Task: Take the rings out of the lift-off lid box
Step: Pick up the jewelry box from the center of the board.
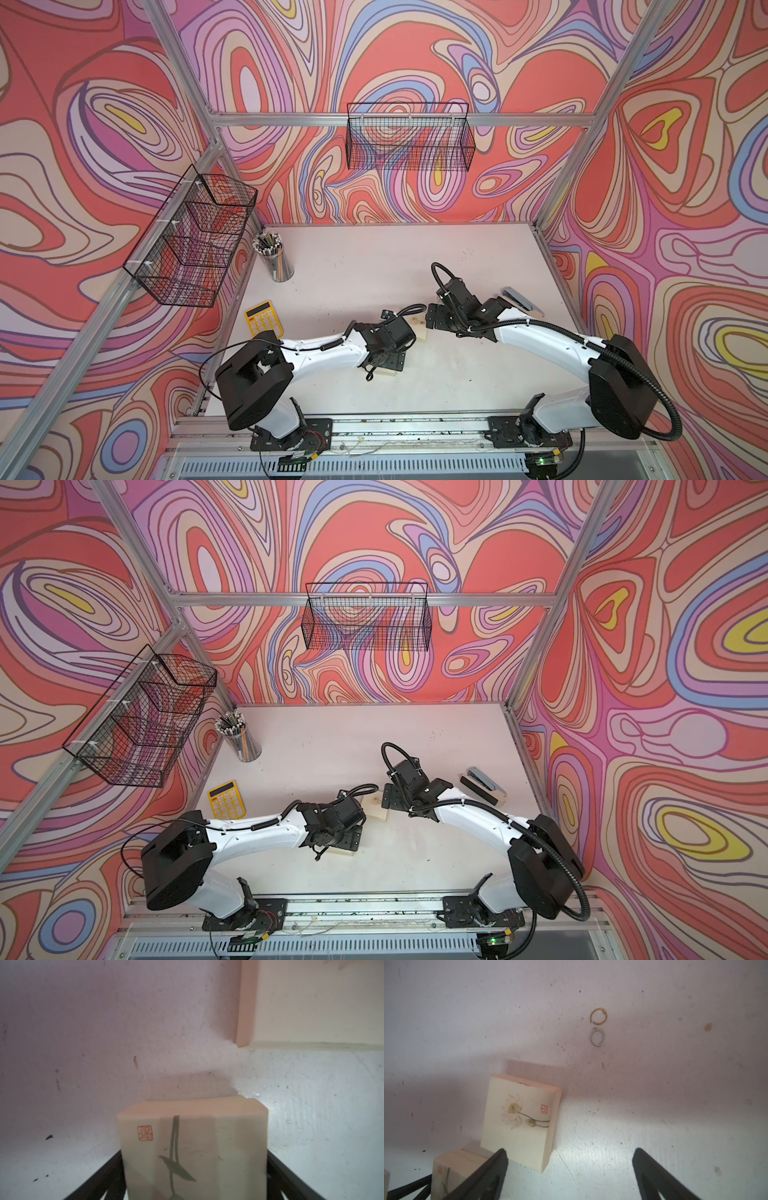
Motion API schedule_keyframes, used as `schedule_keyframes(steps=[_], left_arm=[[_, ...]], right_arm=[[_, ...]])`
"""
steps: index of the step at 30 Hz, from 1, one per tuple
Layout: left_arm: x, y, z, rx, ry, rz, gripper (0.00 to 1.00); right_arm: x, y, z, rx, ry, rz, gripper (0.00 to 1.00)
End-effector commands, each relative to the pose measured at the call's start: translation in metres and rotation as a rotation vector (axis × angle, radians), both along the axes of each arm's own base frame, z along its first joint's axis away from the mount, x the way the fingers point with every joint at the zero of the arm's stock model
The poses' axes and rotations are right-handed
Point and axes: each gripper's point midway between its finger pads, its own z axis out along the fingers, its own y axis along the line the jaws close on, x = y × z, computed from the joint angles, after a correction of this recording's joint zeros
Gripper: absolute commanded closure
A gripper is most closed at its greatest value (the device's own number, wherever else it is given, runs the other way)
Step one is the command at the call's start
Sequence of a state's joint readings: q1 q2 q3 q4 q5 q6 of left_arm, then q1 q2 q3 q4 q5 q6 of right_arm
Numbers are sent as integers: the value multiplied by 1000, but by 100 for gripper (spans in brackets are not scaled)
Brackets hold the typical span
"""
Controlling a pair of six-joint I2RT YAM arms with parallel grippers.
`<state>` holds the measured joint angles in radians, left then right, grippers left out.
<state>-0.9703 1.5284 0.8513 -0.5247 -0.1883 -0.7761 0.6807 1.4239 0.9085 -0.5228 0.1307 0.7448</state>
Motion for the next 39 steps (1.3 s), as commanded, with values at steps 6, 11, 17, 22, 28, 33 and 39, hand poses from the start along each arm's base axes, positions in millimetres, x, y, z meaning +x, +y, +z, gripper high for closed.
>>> schedule_keyframes(steps=[6,11,17,22,28,33,39], left_arm=[[19,20,-1,-20,3,65,10],[39,16,6,30,-24,34,12],[64,-12,9,20,-32,-15,12],[75,-34,3,6,-3,-57,15],[82,-53,11,-63,-11,-71,17],[85,-57,25,-82,-35,-90,17],[87,-55,40,-73,-45,-112,16]], right_arm=[[2,0,1,10,-2,-10,2],[1,0,4,20,-3,-9,2],[-2,-5,9,28,-9,-20,2],[-5,-13,13,17,-20,-32,2],[-12,-26,15,20,-23,-67,2],[-19,-29,12,56,-11,-78,1],[-23,-17,6,133,-1,-44,2]])
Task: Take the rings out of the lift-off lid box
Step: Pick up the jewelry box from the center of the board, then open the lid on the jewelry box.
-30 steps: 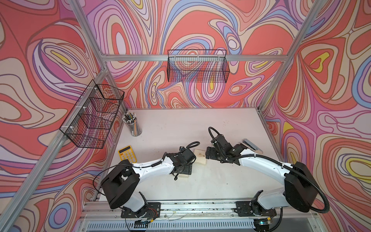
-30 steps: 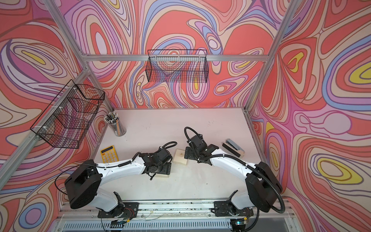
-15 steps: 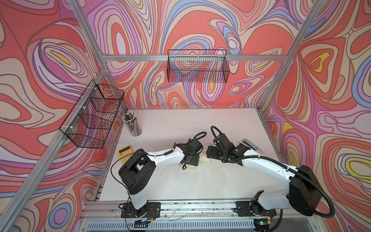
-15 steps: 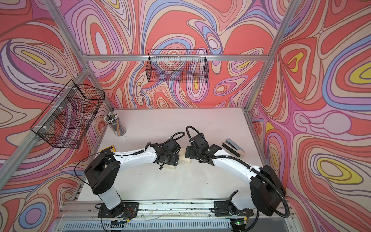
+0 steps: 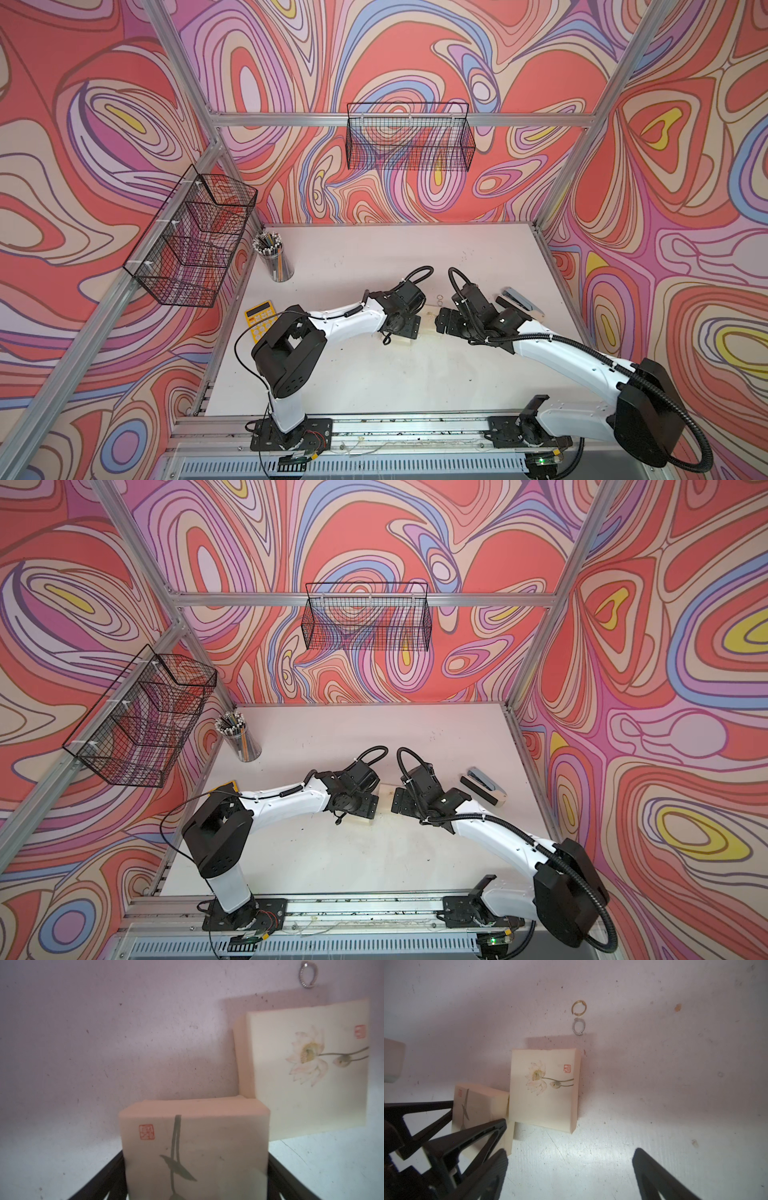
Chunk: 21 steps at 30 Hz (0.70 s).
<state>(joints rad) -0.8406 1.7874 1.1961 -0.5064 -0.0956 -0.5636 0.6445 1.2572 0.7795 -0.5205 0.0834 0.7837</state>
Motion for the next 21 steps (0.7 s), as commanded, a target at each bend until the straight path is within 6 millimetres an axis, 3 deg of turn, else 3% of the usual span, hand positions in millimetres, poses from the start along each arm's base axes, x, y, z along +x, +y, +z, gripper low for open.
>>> schedule_keyframes(steps=[1,17,21], left_arm=[[3,2,23,-22,-22,-12,16],[10,19,35,-220,26,70,17],[10,11,41,-276,46,56,17]], right_arm=[[0,9,1,75,-3,6,2],[2,52,-10,312,12,75,4],[4,59,-7,341,-7,100,6]])
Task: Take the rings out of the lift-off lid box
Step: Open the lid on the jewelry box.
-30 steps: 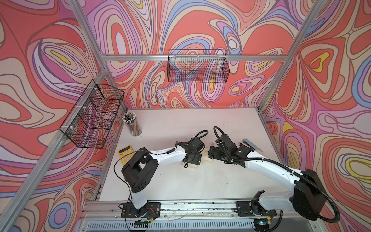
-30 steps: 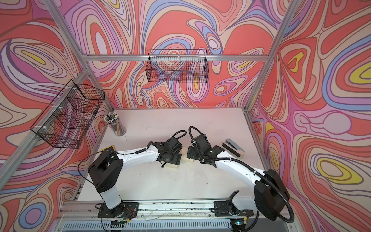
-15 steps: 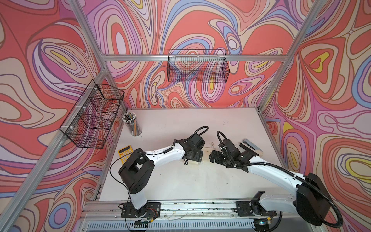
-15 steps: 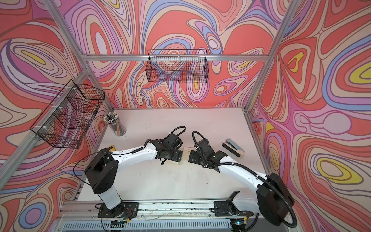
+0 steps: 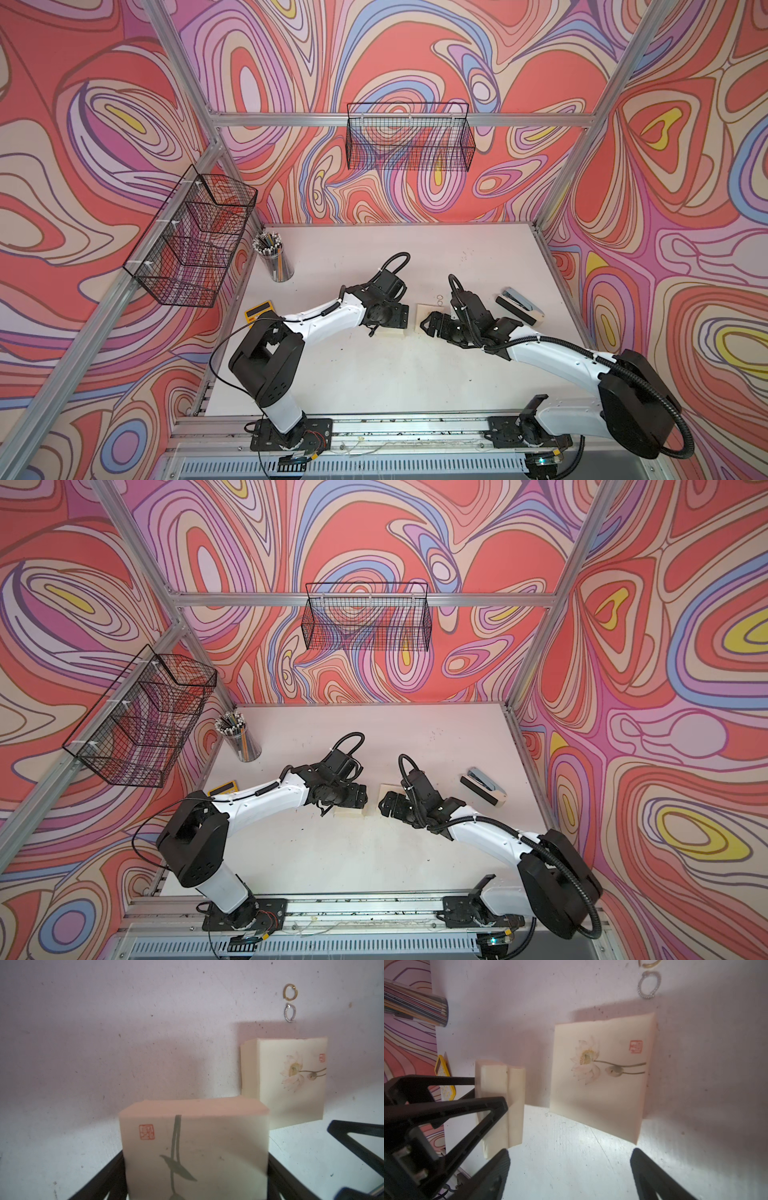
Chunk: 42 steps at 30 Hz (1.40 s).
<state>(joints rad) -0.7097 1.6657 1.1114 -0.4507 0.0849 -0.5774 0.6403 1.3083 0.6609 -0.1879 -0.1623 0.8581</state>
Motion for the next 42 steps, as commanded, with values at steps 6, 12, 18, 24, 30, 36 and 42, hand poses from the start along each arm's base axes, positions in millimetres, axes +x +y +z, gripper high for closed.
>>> schedule_keyframes(steps=[6,12,18,24,30,36,42], left_arm=[[-5,-20,20,-165,28,-5,16],[-6,-22,28,-211,29,1,14],[-6,-26,25,-267,58,14,13],[-8,-32,26,-313,76,12,13],[-7,-36,27,-341,72,11,16],[-9,-40,28,-384,86,15,18],[-8,-40,35,-401,73,12,16]], right_arm=[[7,12,1,74,-23,9,6],[7,12,-1,79,-28,8,7],[7,12,-2,72,-26,15,7],[7,11,-7,45,-16,13,8],[7,13,-9,32,-12,19,8],[8,9,-16,-10,3,10,8],[6,10,-19,-25,10,16,8]])
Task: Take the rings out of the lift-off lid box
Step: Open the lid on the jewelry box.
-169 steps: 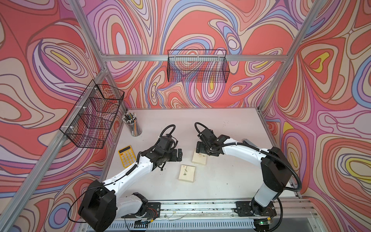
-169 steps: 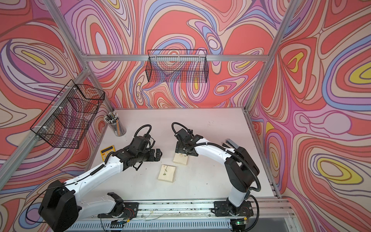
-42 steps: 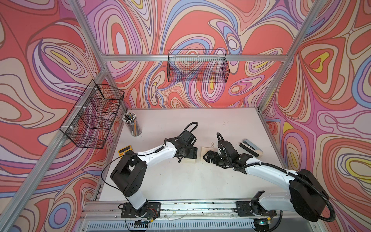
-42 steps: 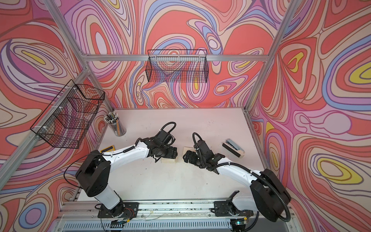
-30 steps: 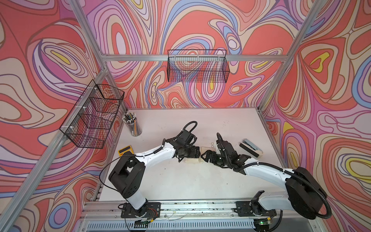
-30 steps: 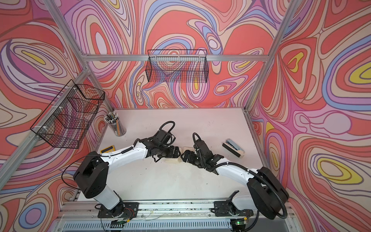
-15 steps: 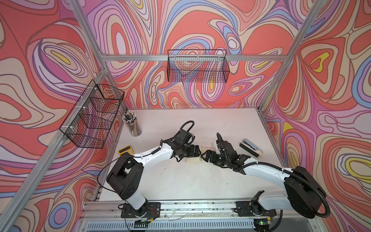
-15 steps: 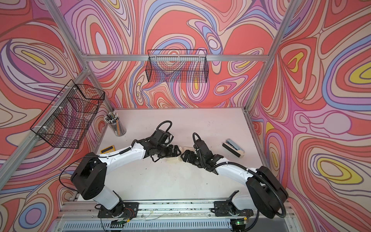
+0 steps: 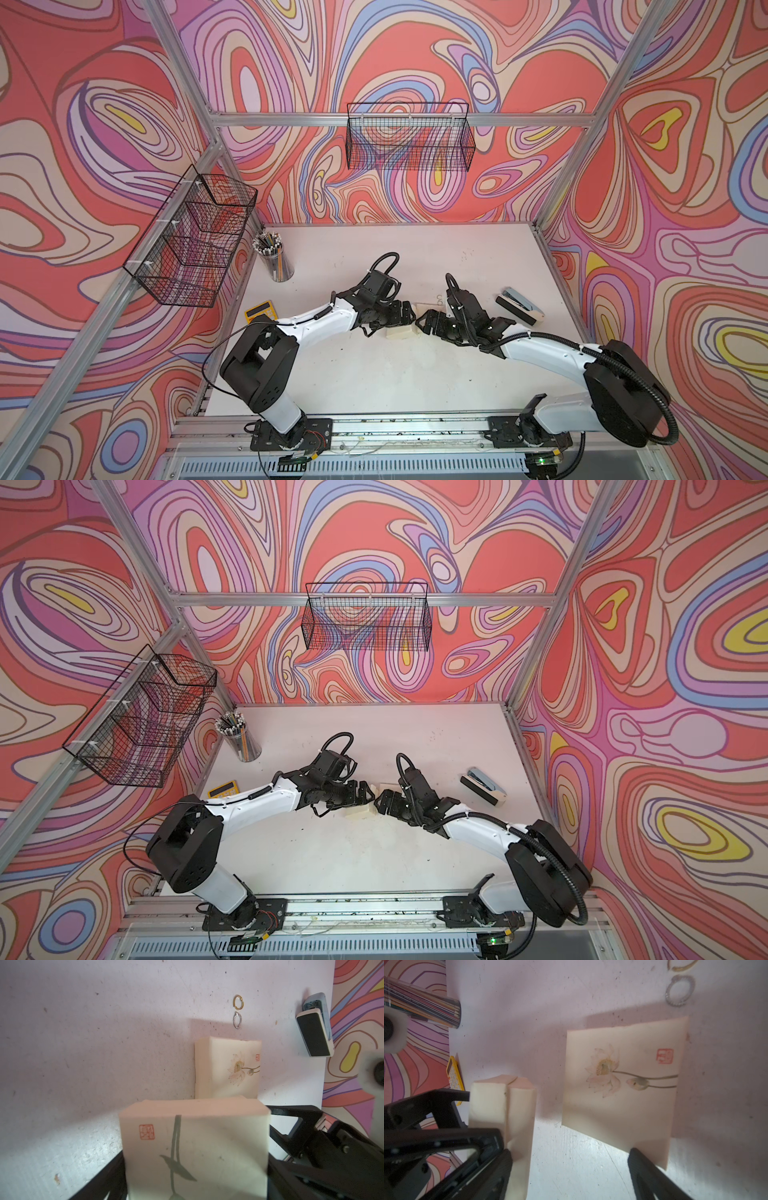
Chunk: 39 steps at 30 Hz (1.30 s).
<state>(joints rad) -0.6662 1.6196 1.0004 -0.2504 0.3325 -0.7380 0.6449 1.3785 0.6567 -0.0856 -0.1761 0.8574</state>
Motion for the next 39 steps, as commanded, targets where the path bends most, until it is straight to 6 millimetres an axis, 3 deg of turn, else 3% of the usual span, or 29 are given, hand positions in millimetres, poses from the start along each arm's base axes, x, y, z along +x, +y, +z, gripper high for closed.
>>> schedule_keyframes(steps=[1,9,39], left_arm=[[2,-16,27,-111,-38,-26,16],[3,-18,43,-175,-58,-21,15],[1,-22,69,-309,-93,-12,16]], right_arm=[[-3,-2,-12,-52,27,2,8],[-3,1,-17,-86,36,13,8],[-11,9,-30,-145,55,47,7]])
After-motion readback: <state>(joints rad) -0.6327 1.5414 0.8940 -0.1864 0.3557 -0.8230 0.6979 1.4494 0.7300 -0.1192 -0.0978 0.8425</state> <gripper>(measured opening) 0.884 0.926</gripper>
